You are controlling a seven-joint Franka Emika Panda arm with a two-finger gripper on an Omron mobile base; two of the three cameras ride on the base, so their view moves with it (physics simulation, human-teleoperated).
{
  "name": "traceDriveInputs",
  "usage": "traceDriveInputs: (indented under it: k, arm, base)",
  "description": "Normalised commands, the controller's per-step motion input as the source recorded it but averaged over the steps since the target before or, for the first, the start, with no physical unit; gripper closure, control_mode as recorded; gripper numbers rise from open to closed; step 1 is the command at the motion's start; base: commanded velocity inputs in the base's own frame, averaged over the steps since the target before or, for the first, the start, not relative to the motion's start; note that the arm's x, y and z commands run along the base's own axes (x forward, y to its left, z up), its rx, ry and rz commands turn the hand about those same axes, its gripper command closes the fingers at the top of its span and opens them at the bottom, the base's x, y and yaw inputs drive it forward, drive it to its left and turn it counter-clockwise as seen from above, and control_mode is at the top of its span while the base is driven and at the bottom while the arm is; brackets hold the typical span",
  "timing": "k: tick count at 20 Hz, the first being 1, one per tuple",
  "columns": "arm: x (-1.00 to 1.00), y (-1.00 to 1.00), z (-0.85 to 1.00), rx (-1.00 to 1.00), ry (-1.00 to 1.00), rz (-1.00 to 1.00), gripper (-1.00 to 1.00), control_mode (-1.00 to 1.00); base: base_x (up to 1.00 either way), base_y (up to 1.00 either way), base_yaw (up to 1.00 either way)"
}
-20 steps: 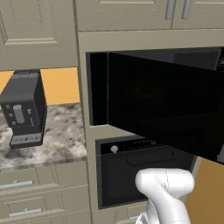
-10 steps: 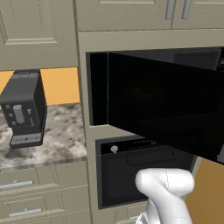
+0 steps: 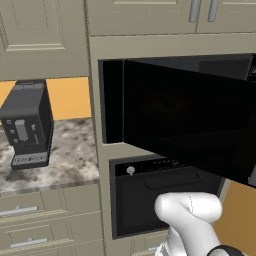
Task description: Retrieve the reheated potato from the microwave, then place the potato, cheese, and condiment on the cutting board.
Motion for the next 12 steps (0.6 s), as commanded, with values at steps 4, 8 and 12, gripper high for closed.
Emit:
traceDriveInputs:
  k: [4, 8, 12]
  arm:
    - [-0.17, -0.08, 0.01, 0.13, 0.0, -0.1, -1.0, -1.0]
    - [-0.06, 0.0, 0.0, 0.03, 0.0, -0.13, -1.0, -1.0]
    - [0.27, 0.09, 0.0, 0.03, 0.0, -0.05, -1.0, -1.0]
  base:
    - [0.0, 0.0, 0.0]
    - [0.0, 0.0, 0.0]
    - [0.0, 0.0, 0.0]
